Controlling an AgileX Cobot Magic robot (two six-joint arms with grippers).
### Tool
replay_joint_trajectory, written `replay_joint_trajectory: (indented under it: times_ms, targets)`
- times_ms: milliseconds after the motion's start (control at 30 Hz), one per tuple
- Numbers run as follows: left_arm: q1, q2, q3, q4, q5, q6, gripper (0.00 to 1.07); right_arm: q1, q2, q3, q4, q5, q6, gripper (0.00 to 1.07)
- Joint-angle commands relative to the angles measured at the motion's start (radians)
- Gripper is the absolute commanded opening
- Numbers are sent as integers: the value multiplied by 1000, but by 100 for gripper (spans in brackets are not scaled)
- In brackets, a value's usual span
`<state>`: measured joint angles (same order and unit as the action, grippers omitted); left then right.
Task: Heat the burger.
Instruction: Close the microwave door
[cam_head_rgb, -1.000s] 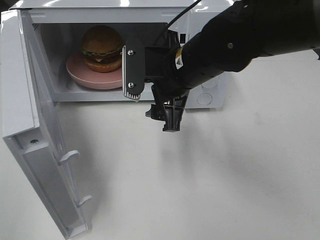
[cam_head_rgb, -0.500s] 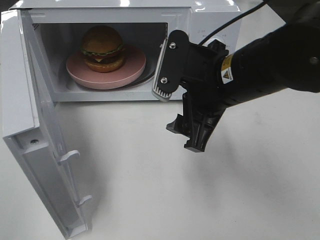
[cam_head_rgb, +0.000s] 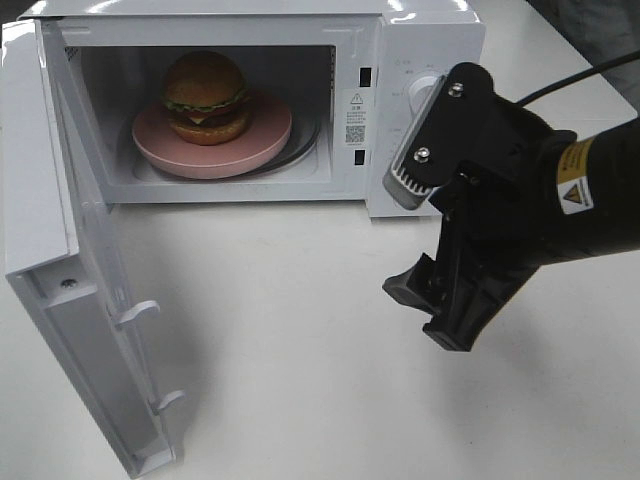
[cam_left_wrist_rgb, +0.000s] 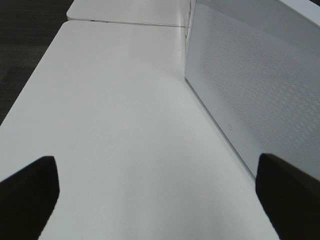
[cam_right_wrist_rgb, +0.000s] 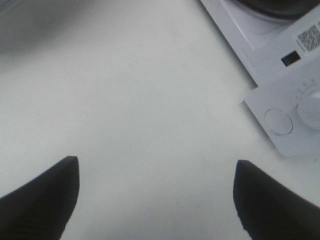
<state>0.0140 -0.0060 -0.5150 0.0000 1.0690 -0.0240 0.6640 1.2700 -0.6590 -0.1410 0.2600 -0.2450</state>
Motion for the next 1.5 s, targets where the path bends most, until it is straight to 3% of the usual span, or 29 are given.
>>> replay_joint_trajectory:
  times_ms: [33, 300, 500, 767, 1233, 1500]
  targets:
    - [-3, -15, 0, 0, -1, -1, 103, 2, -38, 13, 2, 55, 60, 76]
    - [-3, -15, 0, 0, -1, -1, 103, 2, -171, 13, 16, 322, 192, 76]
    - [-3, -15, 0, 0, -1, -1, 103, 2, -254, 13, 45, 408, 214, 76]
    - [-3, -15, 0, 0, -1, -1, 103, 2, -457, 13, 58, 648, 234, 76]
    - [-3, -15, 0, 0, -1, -1, 103, 2, -638, 13, 77, 834, 285, 76]
    - [-3, -15, 0, 0, -1, -1, 103, -40, -783, 20, 42, 820, 315, 76]
